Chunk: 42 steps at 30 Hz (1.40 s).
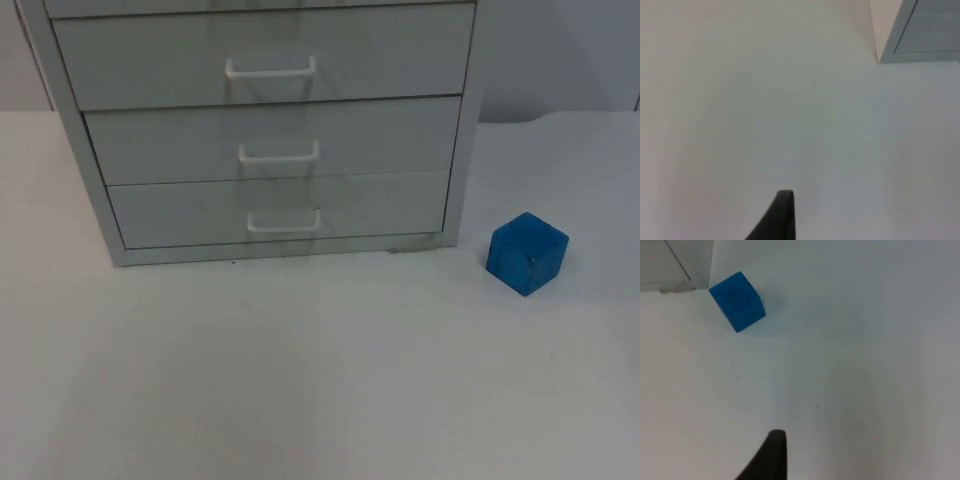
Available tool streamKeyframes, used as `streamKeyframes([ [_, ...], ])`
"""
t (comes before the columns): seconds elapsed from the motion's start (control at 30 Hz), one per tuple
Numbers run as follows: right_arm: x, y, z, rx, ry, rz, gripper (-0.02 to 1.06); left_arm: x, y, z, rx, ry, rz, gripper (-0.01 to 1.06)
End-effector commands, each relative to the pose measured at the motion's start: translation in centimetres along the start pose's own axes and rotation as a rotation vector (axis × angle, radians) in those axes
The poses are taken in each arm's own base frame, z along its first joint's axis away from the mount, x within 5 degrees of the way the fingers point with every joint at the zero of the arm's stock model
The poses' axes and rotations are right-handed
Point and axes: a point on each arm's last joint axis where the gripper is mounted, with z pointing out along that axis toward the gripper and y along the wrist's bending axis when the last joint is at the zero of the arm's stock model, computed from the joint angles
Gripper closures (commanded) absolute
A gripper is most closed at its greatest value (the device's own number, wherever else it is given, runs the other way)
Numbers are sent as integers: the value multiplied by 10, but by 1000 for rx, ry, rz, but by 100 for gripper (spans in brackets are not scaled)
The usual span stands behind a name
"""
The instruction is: Open the drawer with the left hand, place the block into the drawer with the right hand, then close the drawer with the left hand.
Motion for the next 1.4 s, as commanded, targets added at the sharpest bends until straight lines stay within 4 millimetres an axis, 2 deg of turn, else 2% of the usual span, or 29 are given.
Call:
streamKeyframes([
  [0.0, -4, -1, 2, 7, -6, -11, -1, -3, -1, 1, 9, -5, -5, 2],
  [0.27, -5, -2, 6, 11, -3, -15, -1, -3, -3, 3, 26, 11, -14, 14],
  [0.37, -5, -2, 6, 11, -12, -15, -1, -2, -6, 4, 65, 30, -1, 34],
  [0.47, -6, -1, 6, 7, -16, -11, -1, -4, -14, 7, 147, 38, 61, 63],
  [0.53, -6, -1, 6, 7, -18, -11, -1, -6, -17, 8, 183, 36, 73, 67],
  [0.7, -6, -1, 6, 7, -20, -9, -1, -23, -32, 11, 334, 42, 111, 65],
  [0.87, -6, -1, 6, 7, -20, -9, -1, -52, -48, 19, 472, 62, 182, 65],
  [0.9, -6, -1, 6, 7, -20, -9, -1, -52, -48, 19, 472, 62, 182, 65],
  [1.03, -6, -1, 6, 7, -22, -9, -1, -67, -73, 30, 546, 89, 273, 65],
  [1.07, -6, -1, 6, 7, -22, -9, -1, -67, -73, 30, 546, 89, 273, 65],
  [1.17, -6, -1, 6, 7, -23, -9, -1, -72, -100, 38, 586, 80, 389, 65],
  [1.23, -5, -2, 7, 11, -22, -13, -1, -72, -119, 44, 599, 86, 489, 65],
  [1.27, -5, -2, 7, 11, -22, -13, -1, -72, -119, 44, 599, 86, 489, 65],
  [1.37, 0, -1, 13, 7, -16, -9, -1, -68, -148, 52, 598, 108, 633, 62],
])
